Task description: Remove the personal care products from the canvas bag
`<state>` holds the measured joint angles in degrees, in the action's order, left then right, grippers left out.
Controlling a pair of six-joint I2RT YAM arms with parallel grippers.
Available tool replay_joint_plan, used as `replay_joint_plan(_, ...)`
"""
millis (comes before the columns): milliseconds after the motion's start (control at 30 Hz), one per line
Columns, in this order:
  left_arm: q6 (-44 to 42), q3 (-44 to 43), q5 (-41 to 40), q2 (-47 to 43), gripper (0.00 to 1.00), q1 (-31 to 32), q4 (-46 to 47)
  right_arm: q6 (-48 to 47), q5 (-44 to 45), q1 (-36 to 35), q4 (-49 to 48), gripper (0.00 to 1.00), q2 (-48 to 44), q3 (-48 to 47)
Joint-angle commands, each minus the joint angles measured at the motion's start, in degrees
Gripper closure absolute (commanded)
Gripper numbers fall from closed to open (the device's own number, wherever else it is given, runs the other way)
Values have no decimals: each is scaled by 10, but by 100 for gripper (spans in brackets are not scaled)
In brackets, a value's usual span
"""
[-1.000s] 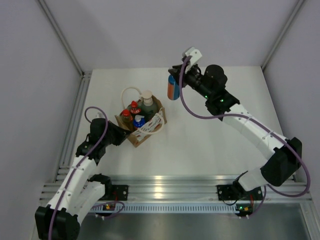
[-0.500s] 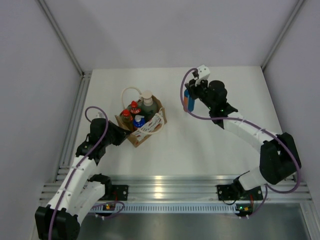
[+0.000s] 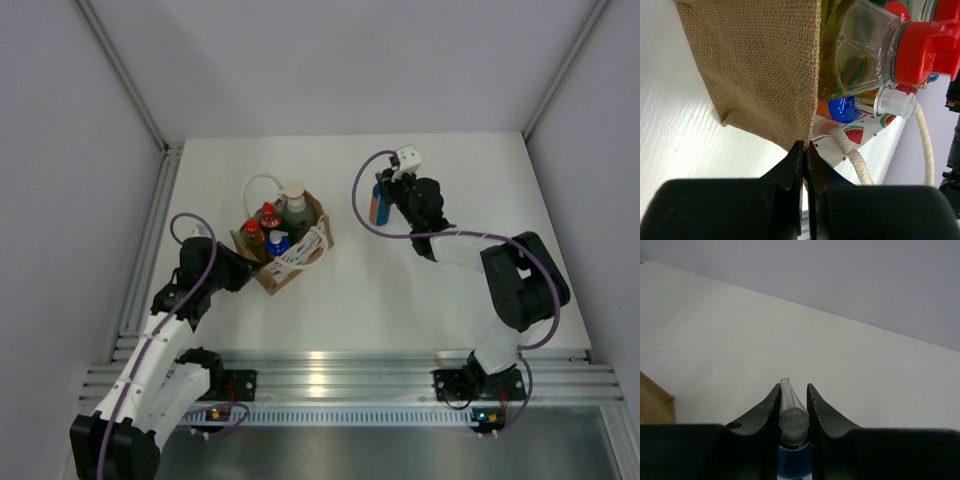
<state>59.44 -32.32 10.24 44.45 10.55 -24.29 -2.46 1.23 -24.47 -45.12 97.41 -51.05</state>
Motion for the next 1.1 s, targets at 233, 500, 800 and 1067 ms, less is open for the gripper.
replay_joint_plan(233, -12, 14, 14, -18, 100, -3, -21, -4, 6, 6, -142, 64, 3, 4)
replay_joint_plan(500, -10, 16, 11, -22, 100, -3, -21, 3, -19, 6, -87, 27, -52, -7)
replay_joint_plan(800, -7, 12, 0, -27, 100, -3, -21, 63, -304, -24, 75, 27, -133, -52)
replay_joint_plan(1067, -14, -2, -11, -18, 99, -3, -21, -3, -422, -159, 102, 32, -105, -66)
